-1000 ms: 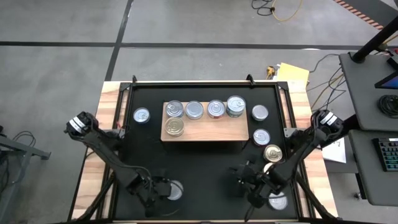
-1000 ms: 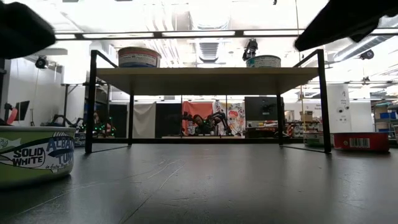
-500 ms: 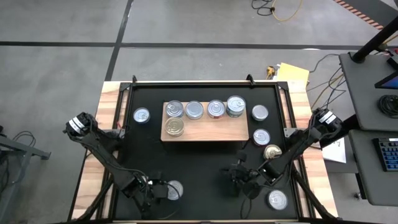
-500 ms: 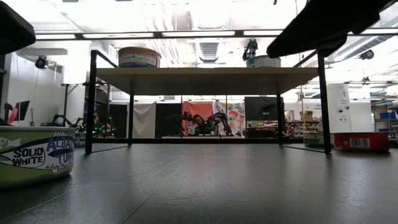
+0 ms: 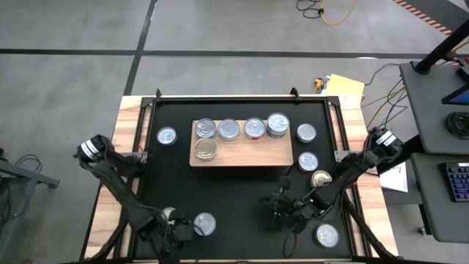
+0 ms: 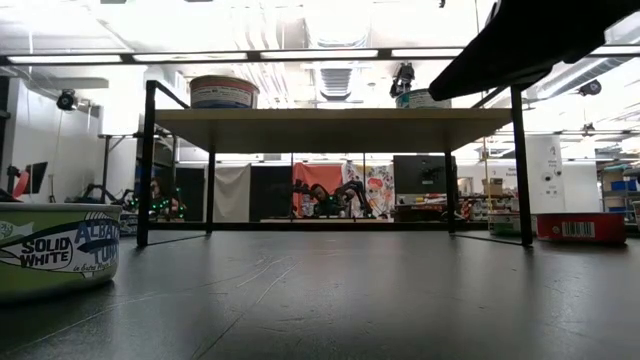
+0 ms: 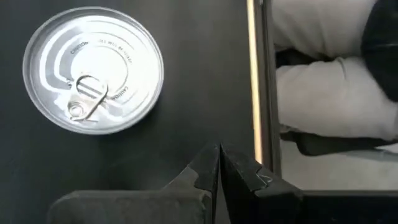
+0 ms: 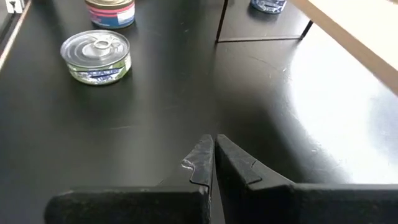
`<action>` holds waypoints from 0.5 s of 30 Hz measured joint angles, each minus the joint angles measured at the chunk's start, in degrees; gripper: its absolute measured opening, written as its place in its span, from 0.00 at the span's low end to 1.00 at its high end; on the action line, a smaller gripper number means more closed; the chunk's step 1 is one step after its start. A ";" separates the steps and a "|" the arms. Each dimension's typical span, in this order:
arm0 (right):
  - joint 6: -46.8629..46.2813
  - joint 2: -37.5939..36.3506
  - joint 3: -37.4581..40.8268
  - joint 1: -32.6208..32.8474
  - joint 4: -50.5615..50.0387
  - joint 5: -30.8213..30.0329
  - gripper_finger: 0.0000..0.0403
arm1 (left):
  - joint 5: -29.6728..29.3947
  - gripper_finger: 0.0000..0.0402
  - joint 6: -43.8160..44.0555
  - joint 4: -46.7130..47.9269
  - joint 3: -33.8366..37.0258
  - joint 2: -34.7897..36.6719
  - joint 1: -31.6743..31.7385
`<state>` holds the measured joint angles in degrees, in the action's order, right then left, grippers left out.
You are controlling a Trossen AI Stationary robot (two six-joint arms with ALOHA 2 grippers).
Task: Stack canned seafood by type on shelf
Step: Put the green tuna can on the shelf
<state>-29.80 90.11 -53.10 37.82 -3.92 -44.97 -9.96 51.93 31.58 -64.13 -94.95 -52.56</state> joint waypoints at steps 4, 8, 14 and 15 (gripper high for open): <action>0.60 -0.35 0.00 -0.37 -0.07 -0.96 0.02 | -1.49 0.00 1.20 9.79 -5.27 0.08 -1.19; 0.61 -1.04 0.00 -0.37 -0.07 -2.65 0.02 | -4.93 0.00 1.34 14.59 -8.23 0.14 -2.22; -0.13 -1.14 0.00 -0.40 -0.05 -1.89 0.02 | -8.83 0.00 3.09 9.87 -4.93 0.02 -2.77; -0.48 -1.11 0.00 -0.49 -0.02 -1.17 0.02 | -8.80 0.00 3.22 8.28 -4.08 -0.22 -2.77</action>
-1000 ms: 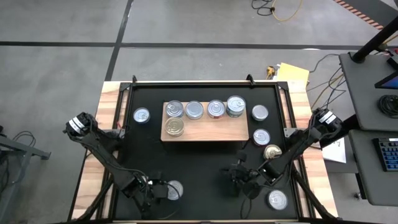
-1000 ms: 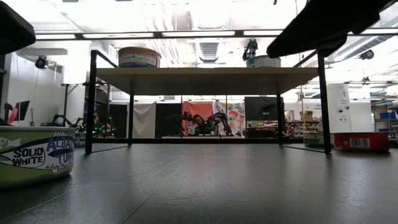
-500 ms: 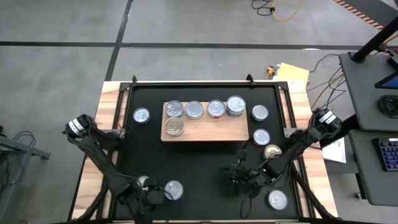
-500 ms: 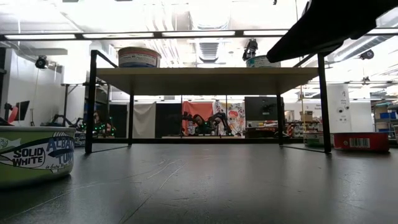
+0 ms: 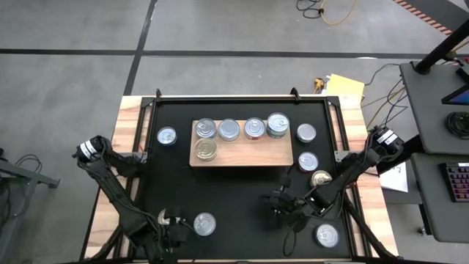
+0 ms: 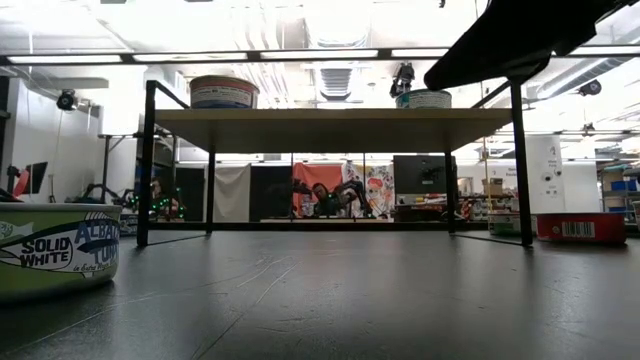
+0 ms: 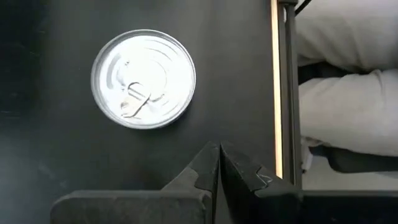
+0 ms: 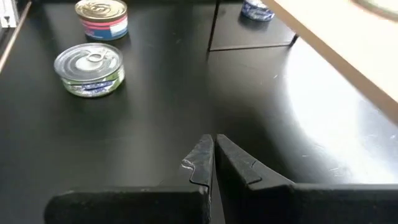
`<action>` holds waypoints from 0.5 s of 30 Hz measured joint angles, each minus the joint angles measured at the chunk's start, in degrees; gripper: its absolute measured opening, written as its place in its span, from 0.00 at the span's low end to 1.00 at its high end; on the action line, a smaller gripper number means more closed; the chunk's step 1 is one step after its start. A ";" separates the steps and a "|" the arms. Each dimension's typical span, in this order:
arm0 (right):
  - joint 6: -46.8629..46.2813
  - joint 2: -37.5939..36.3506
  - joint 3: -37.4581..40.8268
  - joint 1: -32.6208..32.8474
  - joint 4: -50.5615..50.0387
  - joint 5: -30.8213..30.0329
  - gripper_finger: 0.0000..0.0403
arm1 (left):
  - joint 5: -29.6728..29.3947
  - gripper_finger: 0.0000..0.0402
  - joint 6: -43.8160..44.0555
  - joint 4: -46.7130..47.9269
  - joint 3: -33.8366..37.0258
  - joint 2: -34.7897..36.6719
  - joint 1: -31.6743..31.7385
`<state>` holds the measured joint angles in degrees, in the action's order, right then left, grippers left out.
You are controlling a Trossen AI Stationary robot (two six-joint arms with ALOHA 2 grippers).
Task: Stack canned seafood by type on shelf
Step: Put the green tuna can on the shelf
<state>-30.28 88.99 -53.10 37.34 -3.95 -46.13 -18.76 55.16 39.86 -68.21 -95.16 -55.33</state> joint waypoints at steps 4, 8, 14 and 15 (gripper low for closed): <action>-1.88 0.98 0.00 -0.65 0.97 2.89 0.02 | 0.12 0.00 0.06 -5.22 2.63 -0.90 0.02; -0.86 3.83 -0.02 -1.44 6.55 4.60 0.02 | -0.34 0.00 0.31 -5.84 3.11 -2.81 0.31; 3.57 8.85 -0.05 -3.64 18.64 9.69 0.02 | -2.82 0.00 -0.70 -7.07 3.11 -5.93 0.54; 4.31 9.38 -0.07 -4.09 20.29 11.01 0.02 | -2.84 0.00 -0.70 -6.98 3.11 -6.31 0.61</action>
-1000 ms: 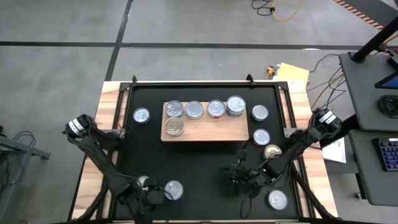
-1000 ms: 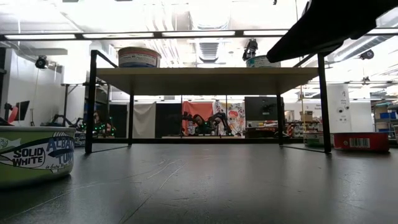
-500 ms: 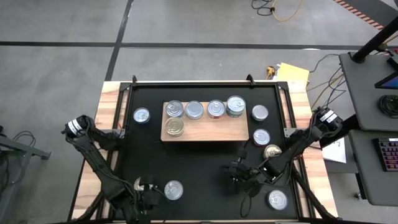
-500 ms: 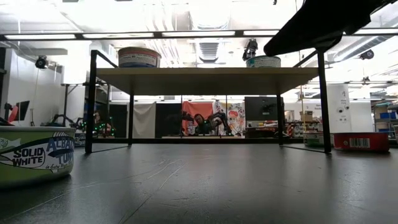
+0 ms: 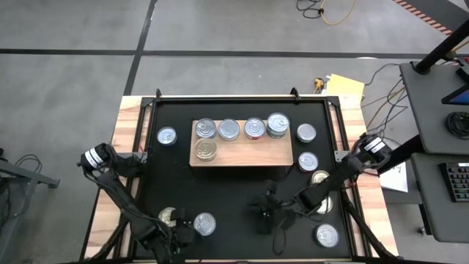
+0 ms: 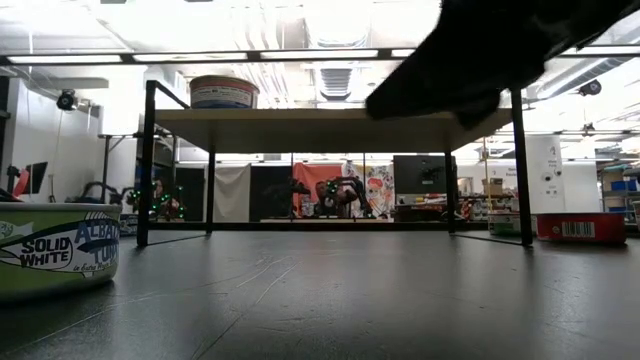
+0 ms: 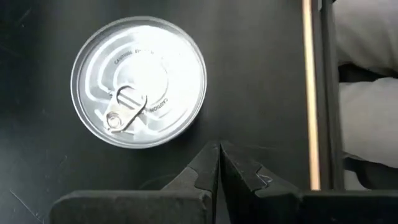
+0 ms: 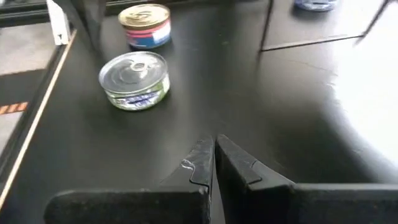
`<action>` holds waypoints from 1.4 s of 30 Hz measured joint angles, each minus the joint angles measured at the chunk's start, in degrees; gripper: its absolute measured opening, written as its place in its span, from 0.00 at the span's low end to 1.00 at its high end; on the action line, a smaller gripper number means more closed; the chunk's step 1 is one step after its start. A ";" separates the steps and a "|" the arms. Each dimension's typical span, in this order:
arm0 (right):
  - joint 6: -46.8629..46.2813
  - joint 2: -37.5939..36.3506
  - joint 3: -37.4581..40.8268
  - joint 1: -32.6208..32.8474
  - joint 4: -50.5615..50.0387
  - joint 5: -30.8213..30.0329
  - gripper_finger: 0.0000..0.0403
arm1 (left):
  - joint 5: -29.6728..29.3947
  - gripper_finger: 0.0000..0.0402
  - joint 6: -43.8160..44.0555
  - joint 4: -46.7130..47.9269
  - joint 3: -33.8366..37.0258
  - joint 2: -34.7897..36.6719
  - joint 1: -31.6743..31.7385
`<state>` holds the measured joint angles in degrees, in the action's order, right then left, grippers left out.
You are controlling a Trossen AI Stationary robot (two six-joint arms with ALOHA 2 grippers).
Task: Stack canned seafood by type on shelf
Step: Put the green tuna can on the shelf
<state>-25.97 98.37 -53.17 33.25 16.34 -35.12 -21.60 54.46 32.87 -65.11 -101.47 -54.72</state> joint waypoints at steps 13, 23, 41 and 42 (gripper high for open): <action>0.50 1.18 0.00 -2.01 4.10 2.61 0.02 | -3.57 0.00 -3.77 -1.11 -0.11 -2.72 0.99; 0.56 1.18 0.00 -2.03 3.60 2.59 0.02 | -3.68 0.00 -4.13 2.83 -0.08 -4.52 2.02; -10.96 1.39 0.00 -2.29 3.86 5.60 0.02 | -15.05 0.00 -8.31 4.92 -0.06 -4.46 5.03; -11.75 1.69 0.00 -2.29 4.20 5.58 0.02 | -15.16 0.00 -9.02 4.63 -0.06 -4.46 5.13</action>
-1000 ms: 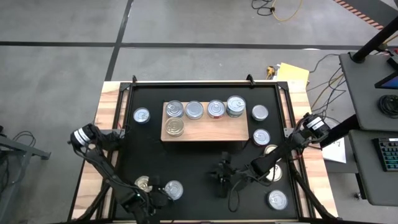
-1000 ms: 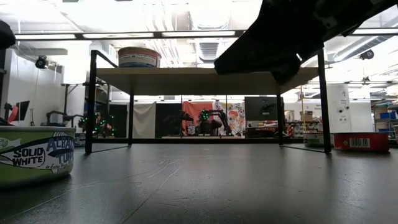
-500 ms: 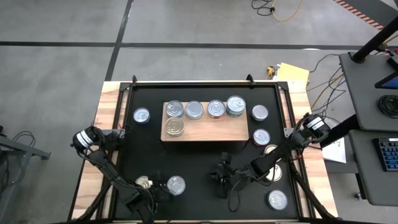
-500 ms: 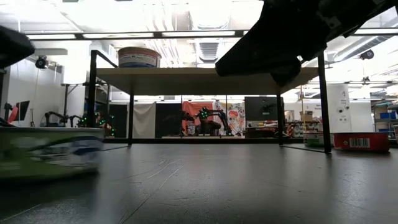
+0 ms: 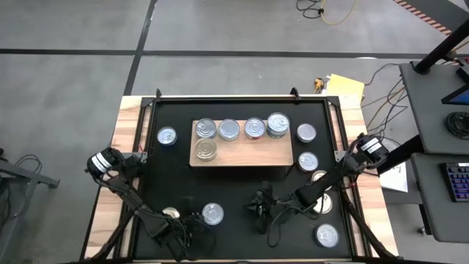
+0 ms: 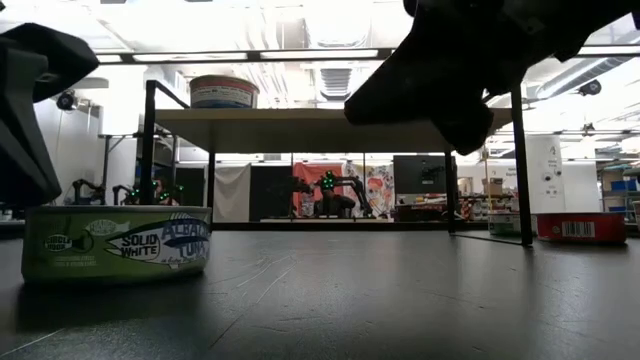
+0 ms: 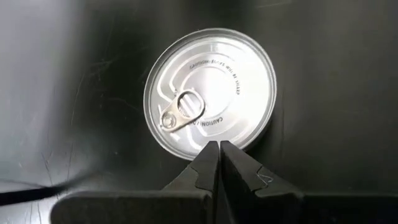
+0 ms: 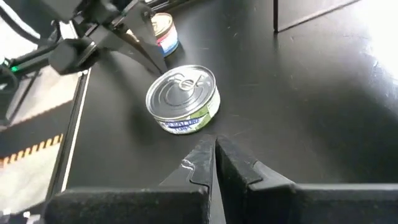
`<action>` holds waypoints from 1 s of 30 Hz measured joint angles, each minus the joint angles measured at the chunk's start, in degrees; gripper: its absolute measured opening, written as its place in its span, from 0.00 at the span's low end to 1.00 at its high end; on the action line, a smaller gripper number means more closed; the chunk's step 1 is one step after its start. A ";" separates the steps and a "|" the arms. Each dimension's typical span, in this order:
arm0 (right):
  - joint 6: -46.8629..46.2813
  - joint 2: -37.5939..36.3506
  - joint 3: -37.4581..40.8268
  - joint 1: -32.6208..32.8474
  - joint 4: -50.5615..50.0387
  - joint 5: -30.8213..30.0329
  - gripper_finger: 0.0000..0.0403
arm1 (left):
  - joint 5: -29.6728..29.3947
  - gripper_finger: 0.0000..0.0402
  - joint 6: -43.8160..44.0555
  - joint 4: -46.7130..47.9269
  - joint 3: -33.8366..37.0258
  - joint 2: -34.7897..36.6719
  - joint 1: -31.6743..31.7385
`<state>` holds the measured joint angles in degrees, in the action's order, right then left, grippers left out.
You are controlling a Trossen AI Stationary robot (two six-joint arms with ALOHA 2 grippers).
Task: Stack canned seafood by type on shelf
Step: Put the green tuna can on the shelf
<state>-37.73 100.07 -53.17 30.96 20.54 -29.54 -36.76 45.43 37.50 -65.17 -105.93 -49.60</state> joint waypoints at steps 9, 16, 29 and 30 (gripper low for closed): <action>-3.72 4.36 -1.91 -0.15 -0.14 0.20 0.02 | -0.30 0.00 -7.78 -4.51 0.02 0.07 1.71; -1.24 6.69 -5.54 -0.15 -0.80 0.19 0.02 | -0.34 0.00 -12.87 -6.83 0.04 0.11 3.00; -1.28 6.61 -5.51 -0.15 -2.69 0.02 0.02 | 0.20 0.00 -18.63 -15.54 1.46 -0.64 3.64; -1.27 6.61 -5.51 -0.15 -2.69 0.02 0.02 | 0.24 0.00 -18.63 -15.80 1.46 -0.66 3.64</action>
<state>-39.00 106.67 -58.67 30.81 17.85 -29.52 -36.52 26.80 21.70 -63.70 -106.59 -45.95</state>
